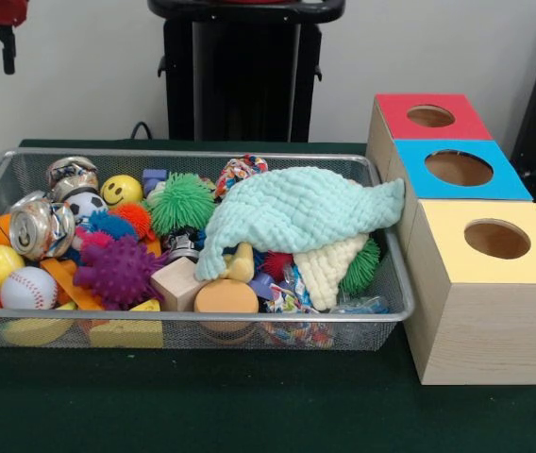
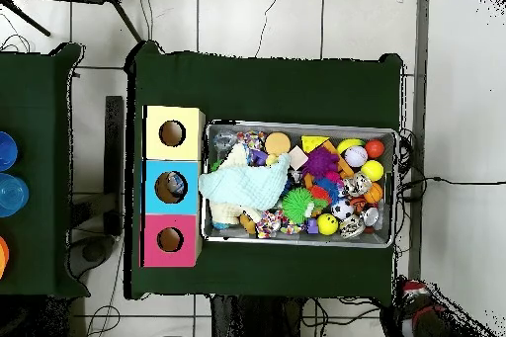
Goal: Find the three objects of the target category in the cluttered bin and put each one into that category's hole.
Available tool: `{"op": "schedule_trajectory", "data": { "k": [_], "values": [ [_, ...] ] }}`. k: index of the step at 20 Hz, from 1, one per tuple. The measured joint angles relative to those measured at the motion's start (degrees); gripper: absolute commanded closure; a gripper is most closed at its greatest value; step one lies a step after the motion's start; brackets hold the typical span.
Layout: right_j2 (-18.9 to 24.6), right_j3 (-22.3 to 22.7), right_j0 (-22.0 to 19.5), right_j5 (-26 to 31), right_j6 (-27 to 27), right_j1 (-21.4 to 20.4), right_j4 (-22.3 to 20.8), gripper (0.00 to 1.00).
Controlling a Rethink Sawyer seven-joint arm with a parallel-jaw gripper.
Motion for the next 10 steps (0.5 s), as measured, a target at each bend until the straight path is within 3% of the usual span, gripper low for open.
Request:
{"op": "schedule_trajectory", "data": {
  "k": [10],
  "values": [
    [0.02, 0.00, -0.12, -0.01, 0.00, 0.23, -0.54, 0.00]
  ]
}}
